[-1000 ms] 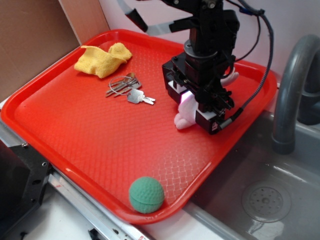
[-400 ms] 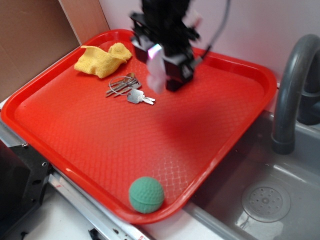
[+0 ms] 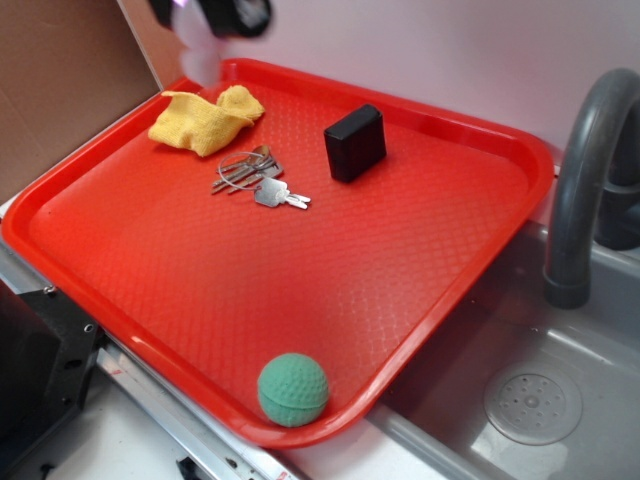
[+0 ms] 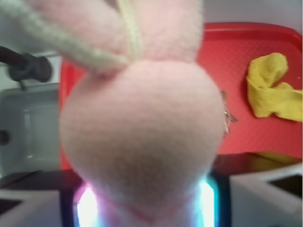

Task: Grab the pink bunny.

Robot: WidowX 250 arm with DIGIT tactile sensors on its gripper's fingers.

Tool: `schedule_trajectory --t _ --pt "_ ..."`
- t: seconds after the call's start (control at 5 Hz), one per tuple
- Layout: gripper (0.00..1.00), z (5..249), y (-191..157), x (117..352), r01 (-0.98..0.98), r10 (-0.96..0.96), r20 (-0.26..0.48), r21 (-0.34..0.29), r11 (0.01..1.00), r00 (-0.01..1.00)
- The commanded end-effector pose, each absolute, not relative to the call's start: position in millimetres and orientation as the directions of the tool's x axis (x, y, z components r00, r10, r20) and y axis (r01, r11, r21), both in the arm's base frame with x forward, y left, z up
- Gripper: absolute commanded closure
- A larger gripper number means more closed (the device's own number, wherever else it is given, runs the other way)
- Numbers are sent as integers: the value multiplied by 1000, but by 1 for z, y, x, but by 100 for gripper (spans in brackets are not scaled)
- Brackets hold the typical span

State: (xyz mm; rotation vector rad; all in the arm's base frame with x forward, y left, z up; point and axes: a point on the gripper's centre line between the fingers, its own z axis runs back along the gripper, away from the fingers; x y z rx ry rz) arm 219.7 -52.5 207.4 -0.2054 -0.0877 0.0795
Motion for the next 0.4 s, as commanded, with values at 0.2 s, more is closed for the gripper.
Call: schedule_trajectory --t 0.2 --pt "100 221 -36 201 -110 128 159 -119 987 979"
